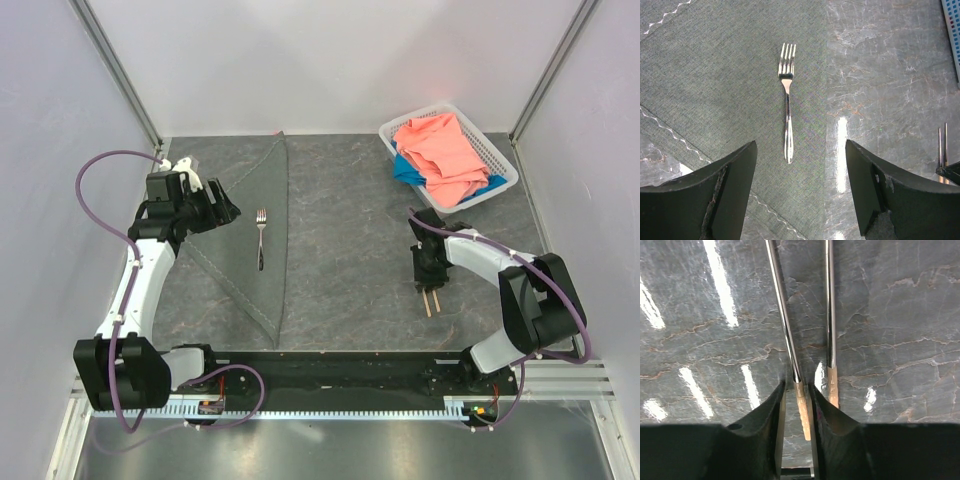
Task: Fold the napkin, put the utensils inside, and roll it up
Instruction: Grab a utensil with the right arm, then place the utensil onto the napkin
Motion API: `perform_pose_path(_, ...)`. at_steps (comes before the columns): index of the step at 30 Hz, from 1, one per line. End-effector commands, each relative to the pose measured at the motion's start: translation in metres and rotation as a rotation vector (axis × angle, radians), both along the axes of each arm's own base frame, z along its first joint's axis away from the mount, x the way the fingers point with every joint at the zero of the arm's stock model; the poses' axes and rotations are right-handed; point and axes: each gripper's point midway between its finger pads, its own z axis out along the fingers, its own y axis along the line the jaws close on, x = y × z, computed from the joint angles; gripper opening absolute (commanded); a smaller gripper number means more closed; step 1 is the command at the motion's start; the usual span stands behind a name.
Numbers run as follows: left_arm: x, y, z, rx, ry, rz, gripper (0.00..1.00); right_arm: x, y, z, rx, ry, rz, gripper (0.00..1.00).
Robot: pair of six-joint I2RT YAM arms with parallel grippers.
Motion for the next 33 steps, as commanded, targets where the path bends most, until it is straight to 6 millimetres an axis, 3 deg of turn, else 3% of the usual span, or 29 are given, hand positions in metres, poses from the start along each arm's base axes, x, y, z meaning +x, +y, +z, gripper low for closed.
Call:
perform_pose_path(1,0.006,0.002,0.008,0.005,-0.03,0.005,0.79,-0.013,-0.003,-0.009,-0.002,0.05,0.004,0.28)
perform_pose_path(4,0.006,0.001,0.009,0.002,-0.033,0.004,0.79,-0.017,0.003,-0.011,0.034,0.065,0.02,0.13)
perform_pose_path(5,0.006,0.001,0.009,0.002,-0.033,0.004,0.79,-0.018,0.006,-0.012,0.049,0.068,0.024,0.0)
perform_pose_path(7,0.005,0.001,0.009,0.0,-0.034,0.003,0.79,-0.015,0.012,-0.011,0.071,0.058,0.015,0.0)
perform_pose_path(10,0.005,0.001,0.012,0.0,-0.044,0.003,0.79,-0.006,0.038,-0.001,0.159,0.011,0.002,0.0)
perform_pose_path(16,0.004,0.0,0.013,-0.007,-0.049,0.001,0.79,0.034,0.129,0.042,0.365,-0.189,0.012,0.0)
perform_pose_path(22,0.004,-0.002,0.017,-0.014,-0.067,-0.005,0.79,0.063,0.231,0.07,0.594,-0.284,0.067,0.0)
perform_pose_path(23,0.004,-0.002,0.016,-0.015,-0.065,-0.004,0.79,0.064,0.245,0.062,0.617,-0.255,0.076,0.0)
perform_pose_path(25,0.004,-0.004,0.018,-0.022,-0.069,-0.01,0.79,0.074,0.282,0.077,0.707,-0.281,0.098,0.0)
perform_pose_path(27,0.004,-0.005,0.017,-0.029,-0.066,-0.015,0.79,0.08,0.305,0.066,0.745,-0.257,0.107,0.0)
perform_pose_path(28,0.003,-0.006,0.018,-0.033,-0.069,-0.021,0.79,0.085,0.323,0.078,0.784,-0.272,0.123,0.0)
perform_pose_path(29,0.003,-0.006,0.018,-0.034,-0.067,-0.02,0.79,0.088,0.331,0.07,0.789,-0.256,0.113,0.0)
perform_pose_path(31,0.003,-0.005,0.019,-0.032,-0.072,-0.018,0.79,0.094,0.351,0.082,0.832,-0.269,0.132,0.0)
perform_pose_path(33,0.004,-0.006,0.019,-0.031,-0.073,-0.018,0.79,0.097,0.36,0.076,0.83,-0.26,0.136,0.0)
